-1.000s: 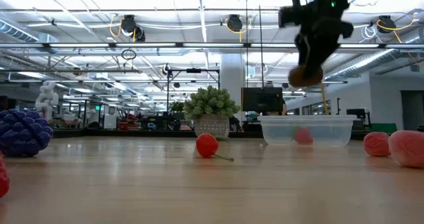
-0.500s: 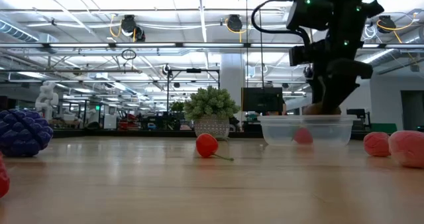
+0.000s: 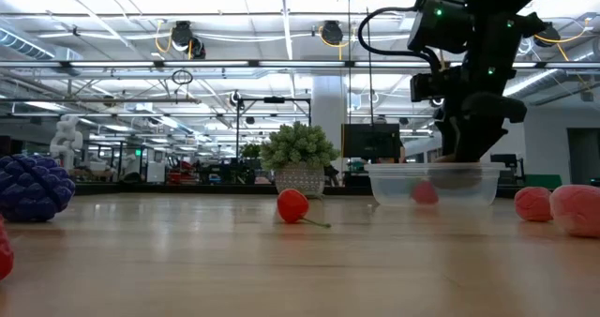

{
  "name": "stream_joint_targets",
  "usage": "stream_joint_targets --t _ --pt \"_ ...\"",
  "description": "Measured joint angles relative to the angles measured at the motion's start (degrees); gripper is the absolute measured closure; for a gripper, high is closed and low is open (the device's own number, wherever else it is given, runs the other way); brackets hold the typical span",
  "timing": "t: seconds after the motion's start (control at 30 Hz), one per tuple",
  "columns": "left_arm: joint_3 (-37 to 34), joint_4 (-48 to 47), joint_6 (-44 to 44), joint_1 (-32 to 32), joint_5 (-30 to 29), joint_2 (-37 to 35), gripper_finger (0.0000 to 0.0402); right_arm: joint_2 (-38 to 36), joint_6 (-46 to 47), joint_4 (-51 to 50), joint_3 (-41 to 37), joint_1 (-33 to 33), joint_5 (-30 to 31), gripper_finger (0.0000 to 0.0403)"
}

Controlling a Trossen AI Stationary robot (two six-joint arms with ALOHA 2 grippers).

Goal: Pick and placing Produce into tupperware
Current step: Put the brown kiwi into the transparent bin, then put the grapes into the transparent bin

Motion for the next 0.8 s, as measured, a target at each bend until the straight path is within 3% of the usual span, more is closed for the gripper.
stream_joint_targets --t 0.17,0.5,0.8 --pt "0.0 0.0 0.0 0.0 0.0 0.0 0.0218 0.0 -0.2 0.0 0.0 0.0 0.1 0.0154" --pt "0.0 0.0 0.0 0.0 0.0 0.0 0.0218 0.0 -2.8 0.0 0.0 0.0 6.0 0.0096" --pt "0.0 0.3 0.8 0.0 0.0 0.0 0.0218 0.0 -4.2 0.0 1.5 2.5 6.0 0.0093"
